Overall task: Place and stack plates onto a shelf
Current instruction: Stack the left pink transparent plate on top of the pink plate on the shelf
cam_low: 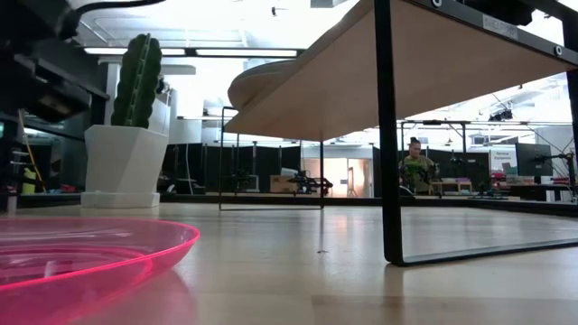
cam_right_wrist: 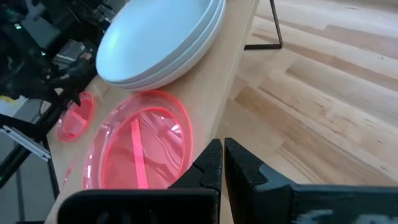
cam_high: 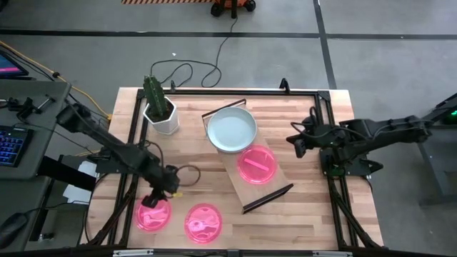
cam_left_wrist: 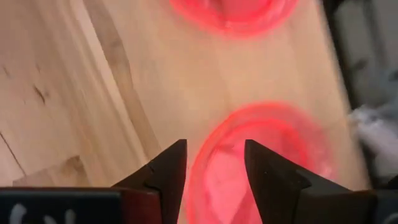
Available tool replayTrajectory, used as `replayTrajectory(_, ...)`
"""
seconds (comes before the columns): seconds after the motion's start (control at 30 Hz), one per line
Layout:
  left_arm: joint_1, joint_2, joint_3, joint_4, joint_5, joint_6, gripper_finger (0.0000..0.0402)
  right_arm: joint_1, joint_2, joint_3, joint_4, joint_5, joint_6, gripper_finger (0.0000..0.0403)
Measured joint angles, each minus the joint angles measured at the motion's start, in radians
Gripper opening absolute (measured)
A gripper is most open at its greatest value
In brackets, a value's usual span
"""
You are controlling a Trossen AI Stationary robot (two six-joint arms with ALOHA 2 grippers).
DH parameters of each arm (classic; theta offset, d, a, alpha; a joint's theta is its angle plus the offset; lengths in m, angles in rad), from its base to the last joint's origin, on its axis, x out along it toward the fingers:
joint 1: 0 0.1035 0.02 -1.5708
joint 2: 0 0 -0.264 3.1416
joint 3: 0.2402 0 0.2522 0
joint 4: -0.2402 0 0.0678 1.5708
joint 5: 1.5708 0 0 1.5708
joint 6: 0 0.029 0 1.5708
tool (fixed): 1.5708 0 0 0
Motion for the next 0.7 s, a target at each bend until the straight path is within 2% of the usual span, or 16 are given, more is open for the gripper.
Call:
replayTrajectory(0.23, -0.019, 0.140, 0.000, 0.003, 0.017, 0.163, 0.0158, 0.000, 0.072, 0.000, 0.031, -0.014, 0.000, 0.0000)
replayTrajectory(0.53, -0.014, 0.281, 0.000, 0.004, 0.085, 0.206, 0.0159, 0.000, 0.134, 0.000, 0.032, -0.082, -0.001, 0.0000)
replayTrajectory(0.7, -0.010, 0.317, 0.003, 0.004, 0.142, 0.221, 0.0157, 0.000, 0.141, 0.000, 0.032, -0.094, -0.006, 0.0000)
